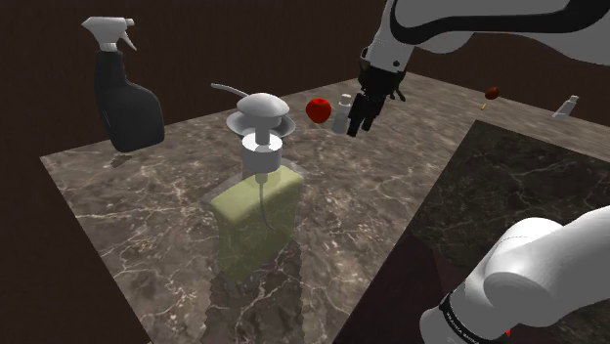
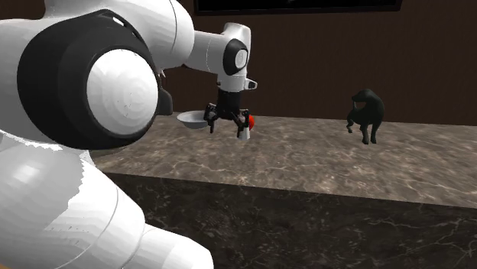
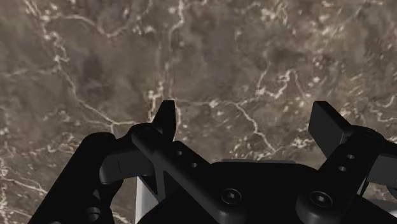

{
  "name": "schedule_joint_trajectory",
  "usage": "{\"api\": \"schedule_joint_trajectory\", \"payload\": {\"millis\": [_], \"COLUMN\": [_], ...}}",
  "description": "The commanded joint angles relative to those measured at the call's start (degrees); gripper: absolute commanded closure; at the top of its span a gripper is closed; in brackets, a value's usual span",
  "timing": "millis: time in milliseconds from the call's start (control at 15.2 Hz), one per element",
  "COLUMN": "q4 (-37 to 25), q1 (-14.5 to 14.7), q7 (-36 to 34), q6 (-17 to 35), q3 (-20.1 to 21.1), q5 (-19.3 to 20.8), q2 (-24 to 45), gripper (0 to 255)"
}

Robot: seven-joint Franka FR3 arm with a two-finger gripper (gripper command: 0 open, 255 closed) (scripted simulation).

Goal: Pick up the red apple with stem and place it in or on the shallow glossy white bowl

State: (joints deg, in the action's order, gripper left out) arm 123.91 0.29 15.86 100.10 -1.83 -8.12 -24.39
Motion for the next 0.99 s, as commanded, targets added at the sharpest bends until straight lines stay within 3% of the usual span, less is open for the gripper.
{"api": "schedule_joint_trajectory", "payload": {"millis": [0, 396, 858, 924], "q4": [-4.02, -17.86, -37.98, -37.13], "q1": [0.19, 0.09, -1.68, -1.58], "q7": [1.40, 6.26, 10.62, 10.67], "q6": [0.55, 0.08, -4.37, -3.58], "q3": [-0.93, -3.84, -5.74, -5.60], "q5": [-1.26, -5.94, -12.72, -12.71], "q2": [4.15, 16.89, 32.57, 32.48], "gripper": [0, 0, 0, 0]}}
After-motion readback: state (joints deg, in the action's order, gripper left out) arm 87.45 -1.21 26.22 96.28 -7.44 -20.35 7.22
